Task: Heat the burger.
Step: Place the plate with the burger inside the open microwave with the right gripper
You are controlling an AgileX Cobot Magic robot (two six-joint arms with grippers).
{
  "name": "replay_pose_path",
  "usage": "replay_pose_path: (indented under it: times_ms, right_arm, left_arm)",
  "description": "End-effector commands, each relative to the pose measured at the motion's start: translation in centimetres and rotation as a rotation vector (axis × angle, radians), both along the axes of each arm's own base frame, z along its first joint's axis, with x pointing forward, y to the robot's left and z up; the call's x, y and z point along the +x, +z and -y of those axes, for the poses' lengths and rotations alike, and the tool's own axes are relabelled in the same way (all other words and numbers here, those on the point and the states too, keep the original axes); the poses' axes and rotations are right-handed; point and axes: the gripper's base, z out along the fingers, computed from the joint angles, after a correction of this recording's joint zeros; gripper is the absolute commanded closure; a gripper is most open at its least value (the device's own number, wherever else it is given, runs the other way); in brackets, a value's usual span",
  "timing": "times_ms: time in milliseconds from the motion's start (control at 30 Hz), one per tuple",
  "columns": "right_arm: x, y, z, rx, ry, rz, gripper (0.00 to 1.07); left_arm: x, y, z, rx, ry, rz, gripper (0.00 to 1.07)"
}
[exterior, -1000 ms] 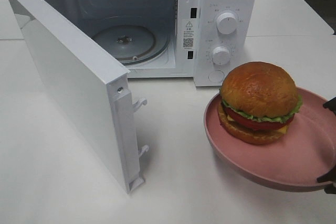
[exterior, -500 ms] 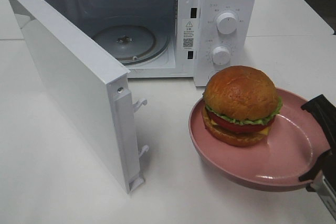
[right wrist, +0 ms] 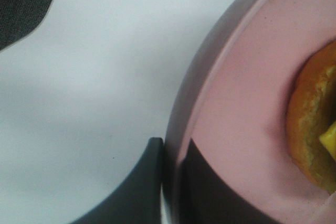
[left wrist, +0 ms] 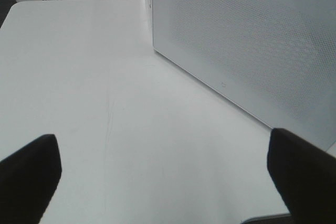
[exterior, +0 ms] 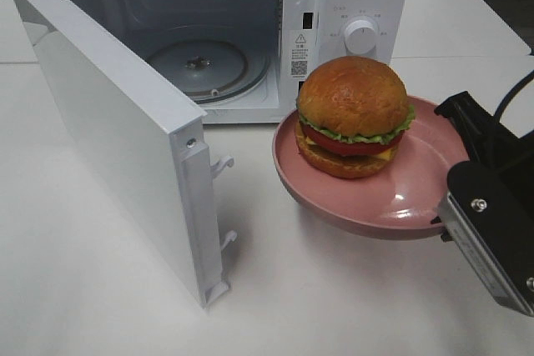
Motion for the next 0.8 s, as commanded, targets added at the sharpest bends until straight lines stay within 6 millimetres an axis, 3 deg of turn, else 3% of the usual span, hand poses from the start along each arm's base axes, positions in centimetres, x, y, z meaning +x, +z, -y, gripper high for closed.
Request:
replay_pose_path:
  times_ms: [33,667,800]
  right_arm:
    - [1.4,1.1,-0.9,0.034,0.002,0.057,1.07]
    - [5.0,2.1,-3.1,0.031,0.005,0.053,1.07]
    - [5.3,2.3,-4.5,0.035,0.051,0.06,1.07]
  left_arm:
    - [-0.1,0.0,0.1,-0.009,-0.008,0.02,0.07]
    - [-0.1,0.0,0.1,-0.009,-0.008,0.02,0.07]
    - [-0.1,0.0,0.1,-0.009,-0.008,0.02,0.07]
